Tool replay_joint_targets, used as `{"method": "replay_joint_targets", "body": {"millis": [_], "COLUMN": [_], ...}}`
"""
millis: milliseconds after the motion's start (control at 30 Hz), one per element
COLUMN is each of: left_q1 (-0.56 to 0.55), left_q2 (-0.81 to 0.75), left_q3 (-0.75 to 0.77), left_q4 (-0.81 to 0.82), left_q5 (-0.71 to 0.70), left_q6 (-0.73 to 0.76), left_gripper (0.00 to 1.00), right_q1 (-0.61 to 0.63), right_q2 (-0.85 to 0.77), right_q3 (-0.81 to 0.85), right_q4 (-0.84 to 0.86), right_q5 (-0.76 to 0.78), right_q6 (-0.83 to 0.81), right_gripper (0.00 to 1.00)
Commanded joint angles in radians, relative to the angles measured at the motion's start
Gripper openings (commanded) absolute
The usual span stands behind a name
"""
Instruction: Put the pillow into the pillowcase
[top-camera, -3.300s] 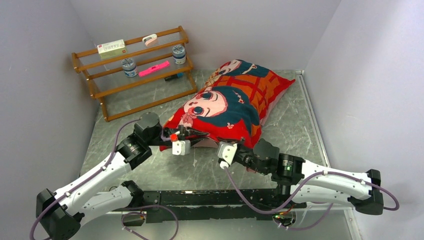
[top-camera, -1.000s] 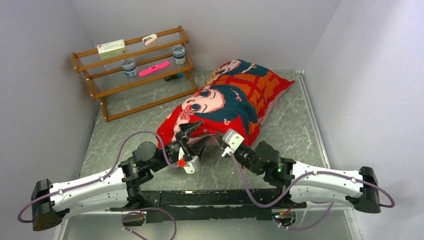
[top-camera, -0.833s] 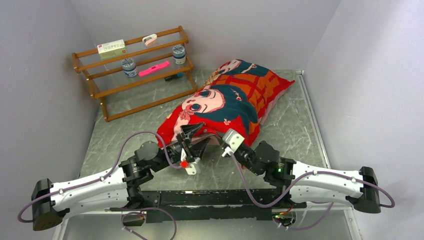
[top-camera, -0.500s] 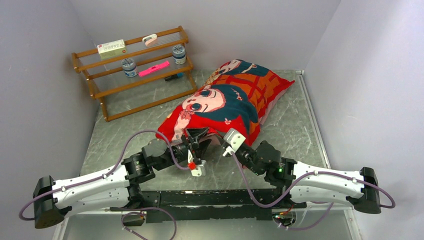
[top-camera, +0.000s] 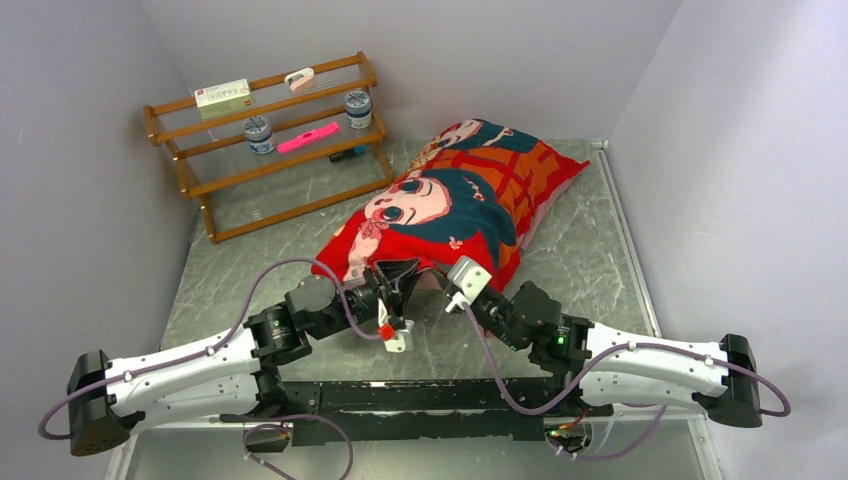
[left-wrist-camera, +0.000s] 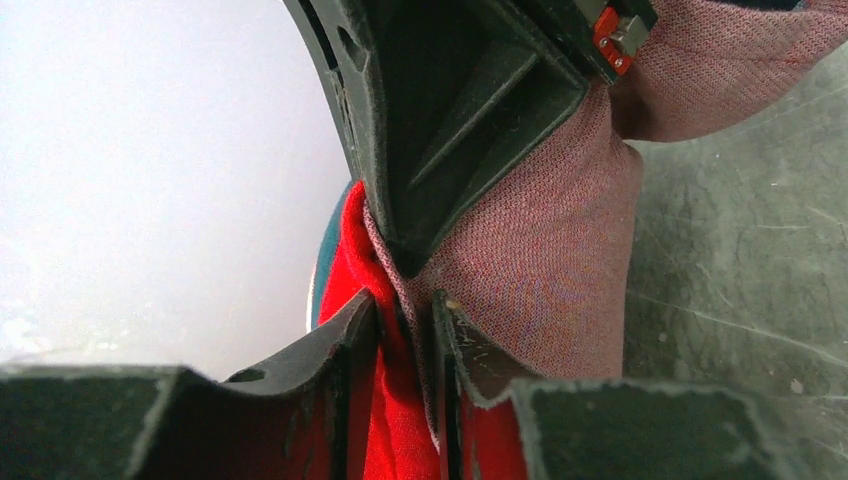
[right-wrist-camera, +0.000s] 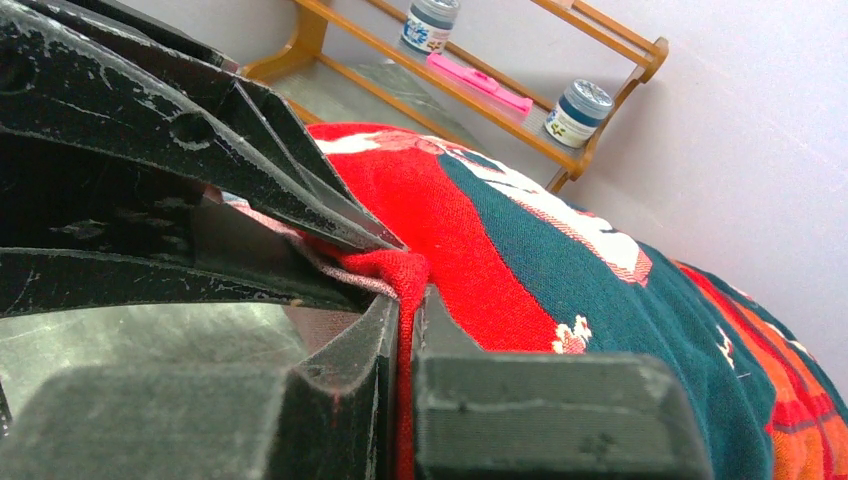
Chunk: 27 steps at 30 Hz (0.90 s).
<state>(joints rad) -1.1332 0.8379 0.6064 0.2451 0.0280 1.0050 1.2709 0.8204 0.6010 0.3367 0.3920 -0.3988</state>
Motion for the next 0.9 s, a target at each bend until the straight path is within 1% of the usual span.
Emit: {"method": "replay_joint_targets", "body": {"millis": [0, 133, 167, 233, 267, 400, 533, 600, 633, 667, 733, 767, 833, 867], "left_q1": [-0.002, 0.003, 0.003, 0.007, 0.008, 0.028, 0.076, 0.077, 0.078, 0.078, 0.077, 0.078, 0.078, 0.078], "left_q2": [0.012, 0.014, 0.015, 0.011, 0.009, -0.005, -0.016, -0.021, -0.024, -0.027, -0.027, -0.027, -0.036, -0.051], "left_q3": [0.053, 0.060, 0.062, 0.065, 0.068, 0.086, 0.099, 0.093, 0.091, 0.094, 0.119, 0.133, 0.153, 0.155], "left_q4": [0.043, 0.038, 0.036, 0.037, 0.036, 0.007, -0.024, -0.006, 0.004, 0.002, -0.062, -0.104, -0.178, -0.209], "left_q5": [-0.014, -0.003, -0.004, -0.005, -0.002, 0.031, 0.081, 0.073, 0.063, 0.056, 0.064, 0.075, 0.089, 0.101], "left_q6": [0.009, 0.002, 0.002, 0.000, -0.003, -0.023, -0.050, -0.065, -0.079, -0.091, -0.101, -0.110, -0.146, -0.170], "left_gripper": [0.28, 0.21, 0.18, 0.07, 0.05, 0.05, 0.05, 0.05, 0.13, 0.26, 0.49, 0.57, 0.65, 0.66], "right_q1": [-0.004, -0.004, -0.003, -0.003, -0.004, -0.004, -0.004, -0.004, -0.004, -0.003, -0.004, -0.003, -0.004, -0.004], "right_q2": [-0.035, -0.040, -0.042, -0.043, -0.043, -0.051, -0.065, -0.069, -0.070, -0.070, -0.075, -0.076, -0.080, -0.083], "right_q3": [0.071, 0.070, 0.069, 0.069, 0.068, 0.050, 0.034, 0.034, 0.035, 0.037, 0.041, 0.043, 0.054, 0.058], "right_q4": [0.126, 0.126, 0.127, 0.125, 0.124, 0.131, 0.133, 0.127, 0.122, 0.116, 0.095, 0.077, 0.016, -0.020], "right_q5": [-0.004, -0.007, -0.009, -0.012, -0.013, -0.012, -0.005, -0.008, -0.005, 0.001, 0.009, 0.005, -0.008, -0.009], "right_q6": [0.018, 0.018, 0.020, 0.022, 0.024, 0.034, 0.040, 0.041, 0.042, 0.043, 0.043, 0.045, 0.061, 0.075], "right_gripper": [0.00, 0.00, 0.00, 0.00, 0.00, 0.00, 0.00, 0.00, 0.00, 0.00, 0.00, 0.00, 0.00, 0.00]}}
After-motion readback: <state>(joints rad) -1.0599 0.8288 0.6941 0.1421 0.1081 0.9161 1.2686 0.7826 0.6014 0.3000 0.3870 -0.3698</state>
